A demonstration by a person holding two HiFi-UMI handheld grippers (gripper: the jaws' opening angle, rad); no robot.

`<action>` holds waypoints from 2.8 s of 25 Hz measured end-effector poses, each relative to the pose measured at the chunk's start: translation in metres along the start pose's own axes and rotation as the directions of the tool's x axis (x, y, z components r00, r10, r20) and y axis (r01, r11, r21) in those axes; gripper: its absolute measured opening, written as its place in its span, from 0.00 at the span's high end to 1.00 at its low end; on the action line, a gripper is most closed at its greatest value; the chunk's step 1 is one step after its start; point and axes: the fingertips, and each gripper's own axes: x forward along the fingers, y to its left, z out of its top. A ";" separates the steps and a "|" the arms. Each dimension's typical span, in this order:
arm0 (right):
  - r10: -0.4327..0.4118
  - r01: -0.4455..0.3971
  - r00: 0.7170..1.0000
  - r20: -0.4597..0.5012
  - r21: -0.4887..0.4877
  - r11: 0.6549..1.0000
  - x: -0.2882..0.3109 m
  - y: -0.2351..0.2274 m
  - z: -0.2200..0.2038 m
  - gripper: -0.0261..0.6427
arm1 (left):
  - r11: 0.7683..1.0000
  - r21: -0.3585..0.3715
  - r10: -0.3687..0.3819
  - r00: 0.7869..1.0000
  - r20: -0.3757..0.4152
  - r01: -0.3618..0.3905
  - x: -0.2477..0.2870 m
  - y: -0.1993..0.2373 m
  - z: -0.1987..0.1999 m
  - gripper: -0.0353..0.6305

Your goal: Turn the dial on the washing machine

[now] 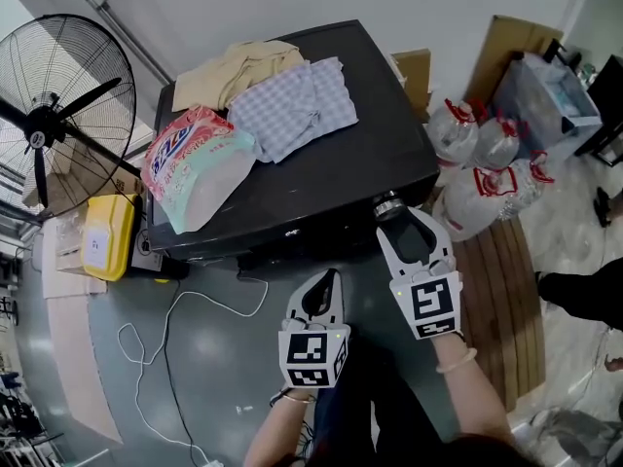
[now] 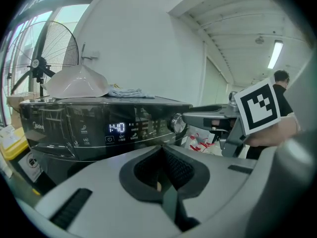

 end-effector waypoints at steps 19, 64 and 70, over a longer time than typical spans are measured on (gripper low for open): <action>-0.024 0.023 1.000 -0.016 -0.018 1.000 0.030 -0.005 -0.041 0.53 | 1.000 0.001 0.000 1.000 -0.031 0.000 0.013 0.002 -0.034 0.92; -0.123 0.121 0.992 0.014 0.088 0.989 0.036 -0.011 -0.036 0.52 | 1.000 -0.017 -0.012 0.998 -0.055 0.011 0.022 0.009 -0.042 0.92; -0.114 0.096 0.993 0.045 0.287 0.953 0.035 -0.016 -0.041 0.52 | 1.000 -0.021 -0.012 0.998 -0.057 0.010 0.023 0.010 -0.043 0.92</action>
